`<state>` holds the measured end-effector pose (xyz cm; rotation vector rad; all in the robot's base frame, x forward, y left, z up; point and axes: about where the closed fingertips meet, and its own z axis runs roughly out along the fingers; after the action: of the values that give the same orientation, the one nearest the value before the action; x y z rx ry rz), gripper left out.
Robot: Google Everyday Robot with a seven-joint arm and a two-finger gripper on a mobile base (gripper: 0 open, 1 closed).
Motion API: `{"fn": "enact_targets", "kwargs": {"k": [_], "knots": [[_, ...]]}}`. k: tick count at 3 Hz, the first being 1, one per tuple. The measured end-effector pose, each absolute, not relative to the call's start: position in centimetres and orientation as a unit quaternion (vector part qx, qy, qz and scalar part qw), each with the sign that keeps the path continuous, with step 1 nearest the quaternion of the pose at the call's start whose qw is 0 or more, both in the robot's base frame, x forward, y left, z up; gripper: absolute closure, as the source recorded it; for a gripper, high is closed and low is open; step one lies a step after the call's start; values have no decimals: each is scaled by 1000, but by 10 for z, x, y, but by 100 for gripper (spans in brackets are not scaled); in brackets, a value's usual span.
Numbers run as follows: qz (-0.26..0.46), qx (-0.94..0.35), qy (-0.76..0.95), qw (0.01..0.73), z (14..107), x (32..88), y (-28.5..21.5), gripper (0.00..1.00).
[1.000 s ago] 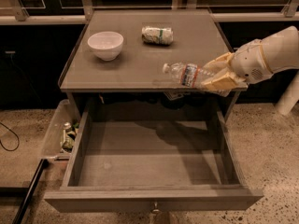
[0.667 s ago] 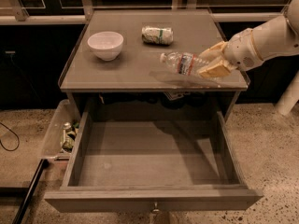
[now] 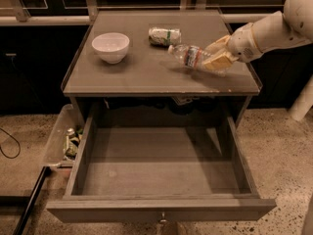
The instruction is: Pick water bottle from top drawer and place on counter
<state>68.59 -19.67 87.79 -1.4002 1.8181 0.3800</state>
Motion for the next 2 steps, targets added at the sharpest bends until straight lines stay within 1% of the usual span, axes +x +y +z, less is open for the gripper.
{"fn": "enact_targets", "kwargs": {"k": [1, 2], "knots": [[165, -539, 723, 399, 869, 704, -196, 100], [164, -538, 723, 400, 869, 705, -196, 81]]}}
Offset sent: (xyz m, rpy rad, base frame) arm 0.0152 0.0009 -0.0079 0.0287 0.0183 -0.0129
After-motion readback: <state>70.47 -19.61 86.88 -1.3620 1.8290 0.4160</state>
